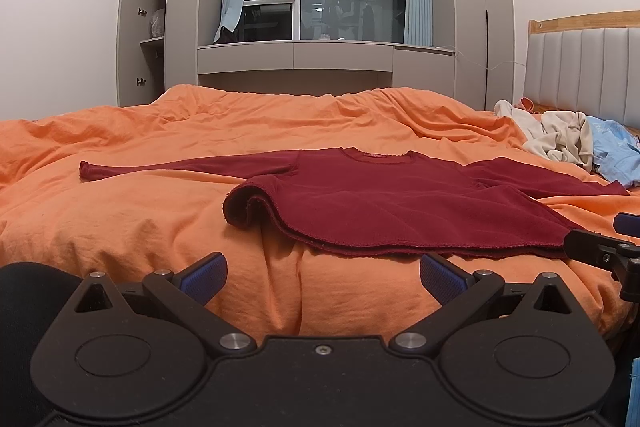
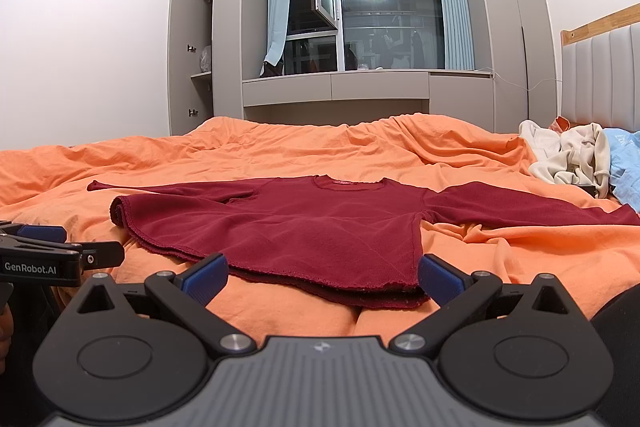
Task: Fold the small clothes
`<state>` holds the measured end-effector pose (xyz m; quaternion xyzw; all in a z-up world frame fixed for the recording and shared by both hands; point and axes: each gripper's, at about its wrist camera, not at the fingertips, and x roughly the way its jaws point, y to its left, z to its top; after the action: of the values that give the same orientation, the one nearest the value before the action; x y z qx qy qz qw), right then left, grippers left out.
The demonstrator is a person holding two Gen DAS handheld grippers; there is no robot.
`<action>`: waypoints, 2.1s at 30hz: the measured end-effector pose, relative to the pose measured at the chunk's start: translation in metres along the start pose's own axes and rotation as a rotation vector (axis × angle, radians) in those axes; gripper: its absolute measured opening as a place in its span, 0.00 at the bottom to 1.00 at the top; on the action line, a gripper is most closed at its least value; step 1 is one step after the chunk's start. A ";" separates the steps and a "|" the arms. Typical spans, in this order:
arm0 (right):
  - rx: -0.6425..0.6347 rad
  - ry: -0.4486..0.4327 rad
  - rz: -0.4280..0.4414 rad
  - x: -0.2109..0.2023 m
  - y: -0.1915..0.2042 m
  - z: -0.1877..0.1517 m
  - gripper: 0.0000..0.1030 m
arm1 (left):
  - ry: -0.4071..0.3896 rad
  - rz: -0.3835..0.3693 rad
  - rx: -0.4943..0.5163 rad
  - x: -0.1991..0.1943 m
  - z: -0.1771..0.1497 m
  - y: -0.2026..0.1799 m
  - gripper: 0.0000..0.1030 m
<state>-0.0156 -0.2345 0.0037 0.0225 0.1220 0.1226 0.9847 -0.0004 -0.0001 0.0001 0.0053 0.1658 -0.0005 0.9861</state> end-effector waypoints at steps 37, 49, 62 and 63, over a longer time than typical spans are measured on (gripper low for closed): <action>0.151 0.058 0.056 0.010 -0.033 0.016 1.00 | 0.067 -0.042 -0.008 0.019 0.003 0.001 0.99; 0.468 0.090 -0.165 0.072 -0.165 0.056 1.00 | 0.133 -0.142 -0.020 0.090 0.070 -0.014 0.99; 0.653 0.092 -0.452 0.136 -0.318 0.076 1.00 | 0.194 -0.179 0.028 0.218 0.125 -0.039 0.99; 0.680 0.096 -0.467 0.142 -0.330 0.075 1.00 | 0.195 -0.178 0.031 0.226 0.125 -0.040 0.99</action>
<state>0.2138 -0.5208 0.0184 0.3124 0.2029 -0.1504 0.9158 0.2536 -0.0416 0.0442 0.0058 0.2607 -0.0903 0.9612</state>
